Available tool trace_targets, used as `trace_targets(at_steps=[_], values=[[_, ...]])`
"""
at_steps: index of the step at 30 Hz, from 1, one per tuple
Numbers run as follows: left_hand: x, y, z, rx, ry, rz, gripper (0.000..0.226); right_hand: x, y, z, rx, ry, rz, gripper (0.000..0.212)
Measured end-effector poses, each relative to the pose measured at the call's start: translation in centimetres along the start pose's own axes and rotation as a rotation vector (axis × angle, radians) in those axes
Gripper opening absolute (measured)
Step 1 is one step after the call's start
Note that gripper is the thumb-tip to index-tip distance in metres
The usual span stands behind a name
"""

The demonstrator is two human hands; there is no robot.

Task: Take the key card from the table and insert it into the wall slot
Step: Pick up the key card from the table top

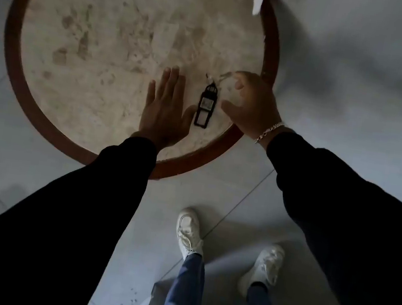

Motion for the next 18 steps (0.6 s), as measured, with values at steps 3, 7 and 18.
trace_targets(at_steps=[3,7,18], values=[[-1.6,-0.9,0.1,0.028,-0.020,0.082,0.077,-1.0,0.5,0.9,-0.040,0.039,0.029,0.056],[-2.7,-1.0,-0.1,0.021,0.033,0.161,0.076,-2.1,1.2,1.6,-0.138,0.131,0.065,0.057],[-2.5,-1.1,0.1,0.020,0.059,0.180,0.076,-3.6,2.9,2.5,-0.360,0.116,0.151,0.044]])
Point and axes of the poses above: each hand's wrist, its own z-axis towards the middle knuckle, its own x-axis out of the back of the hand, y = z × x, the point moved 10 cm from there along z, towards the middle knuckle, and after that the axes turned 11 degrees about z, right-handed, at the moved point
